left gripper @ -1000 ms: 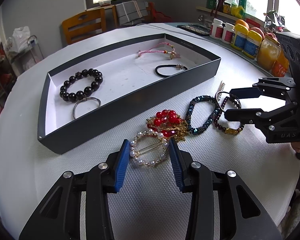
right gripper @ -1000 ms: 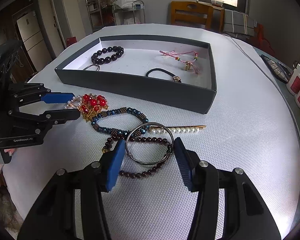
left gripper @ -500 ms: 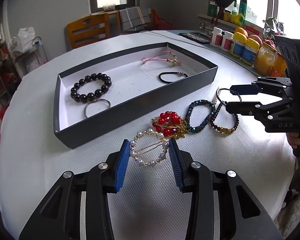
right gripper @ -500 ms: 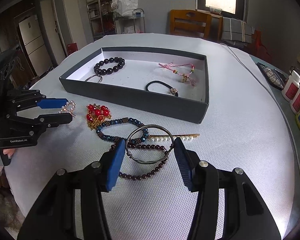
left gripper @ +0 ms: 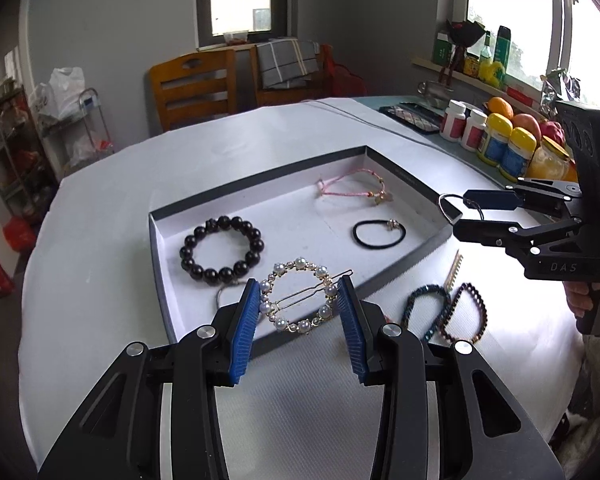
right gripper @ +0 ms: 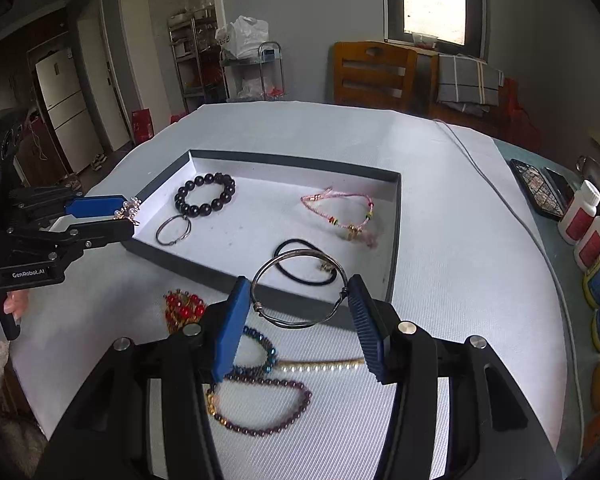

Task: Organize jewelry
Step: 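Carry the hairpin and bangle into the box and open both tools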

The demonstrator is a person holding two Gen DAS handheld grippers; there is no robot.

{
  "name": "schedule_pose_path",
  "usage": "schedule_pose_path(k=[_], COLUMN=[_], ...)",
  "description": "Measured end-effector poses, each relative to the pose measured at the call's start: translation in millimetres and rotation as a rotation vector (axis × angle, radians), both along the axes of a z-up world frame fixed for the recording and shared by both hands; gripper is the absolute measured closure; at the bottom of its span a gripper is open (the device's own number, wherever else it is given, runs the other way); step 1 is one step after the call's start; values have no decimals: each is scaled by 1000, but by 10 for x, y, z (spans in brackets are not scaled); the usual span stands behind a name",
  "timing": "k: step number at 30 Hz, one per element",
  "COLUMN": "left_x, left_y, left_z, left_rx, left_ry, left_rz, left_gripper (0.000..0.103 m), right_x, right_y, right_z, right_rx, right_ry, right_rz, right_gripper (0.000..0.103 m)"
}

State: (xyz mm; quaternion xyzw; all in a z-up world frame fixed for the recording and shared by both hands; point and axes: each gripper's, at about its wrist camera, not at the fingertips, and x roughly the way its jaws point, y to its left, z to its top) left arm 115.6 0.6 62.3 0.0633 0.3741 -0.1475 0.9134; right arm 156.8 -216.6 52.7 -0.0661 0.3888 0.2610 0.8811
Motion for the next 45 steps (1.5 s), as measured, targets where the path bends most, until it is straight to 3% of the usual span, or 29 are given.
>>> schedule_pose_path(k=[13, 26, 36, 45], left_x=[836, 991, 991, 993], left_y=[-152, -267, -273, -174], left_z=[-290, -567, -590, -574], left_rx=[-5, 21, 46, -12], left_ry=[139, 200, 189, 200], left_rz=[17, 43, 36, 41], left_gripper=[61, 61, 61, 56], right_x=[627, 809, 792, 790], right_y=[263, 396, 414, 408], right_z=[-371, -527, -543, -537], right_rx=[-76, -142, -152, -152], right_ry=[105, 125, 117, 116], right_rz=[-32, -13, -1, 1], right_gripper=[53, 52, 52, 52])
